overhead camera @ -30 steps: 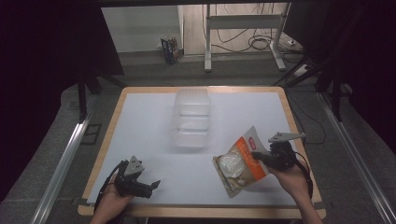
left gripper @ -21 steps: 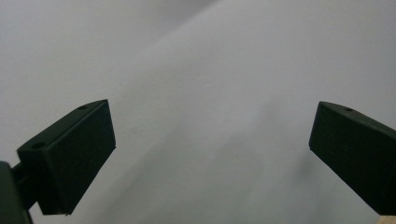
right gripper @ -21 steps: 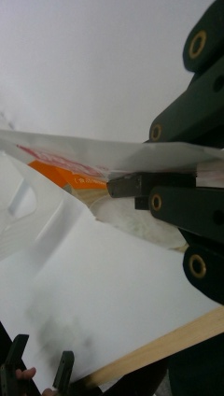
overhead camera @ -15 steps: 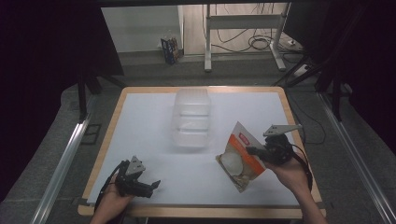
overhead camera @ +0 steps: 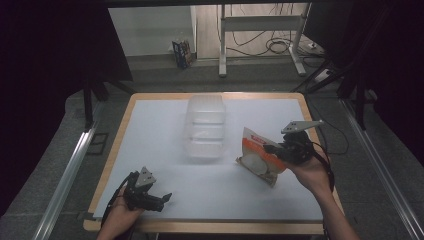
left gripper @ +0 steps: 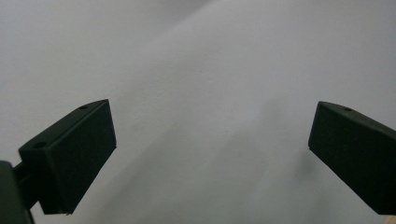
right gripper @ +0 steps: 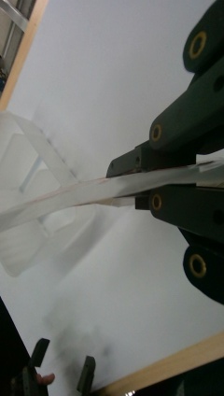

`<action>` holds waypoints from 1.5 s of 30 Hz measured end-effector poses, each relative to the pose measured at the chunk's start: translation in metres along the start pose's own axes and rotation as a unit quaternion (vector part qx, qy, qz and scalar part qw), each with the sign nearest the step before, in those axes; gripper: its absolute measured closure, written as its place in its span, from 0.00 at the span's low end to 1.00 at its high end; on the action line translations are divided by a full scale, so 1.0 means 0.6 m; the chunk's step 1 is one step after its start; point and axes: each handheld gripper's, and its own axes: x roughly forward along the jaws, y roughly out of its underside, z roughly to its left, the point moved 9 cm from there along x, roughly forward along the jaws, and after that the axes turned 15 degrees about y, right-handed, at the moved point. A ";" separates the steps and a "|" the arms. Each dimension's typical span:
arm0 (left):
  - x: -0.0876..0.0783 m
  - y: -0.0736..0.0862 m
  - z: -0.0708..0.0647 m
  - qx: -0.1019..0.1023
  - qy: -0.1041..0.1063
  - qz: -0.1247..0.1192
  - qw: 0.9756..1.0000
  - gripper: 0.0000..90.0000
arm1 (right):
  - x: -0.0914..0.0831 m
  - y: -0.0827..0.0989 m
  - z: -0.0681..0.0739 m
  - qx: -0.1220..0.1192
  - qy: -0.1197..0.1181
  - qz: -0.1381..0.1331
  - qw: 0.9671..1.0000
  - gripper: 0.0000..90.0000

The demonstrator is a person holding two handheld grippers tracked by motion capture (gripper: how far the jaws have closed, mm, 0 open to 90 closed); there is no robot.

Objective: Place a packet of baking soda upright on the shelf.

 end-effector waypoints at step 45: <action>0.003 0.003 0.003 -0.002 -0.012 0.016 1.000 0.01 | 0.081 -0.204 -0.027 -0.006 0.006 -0.045 0.999 0.98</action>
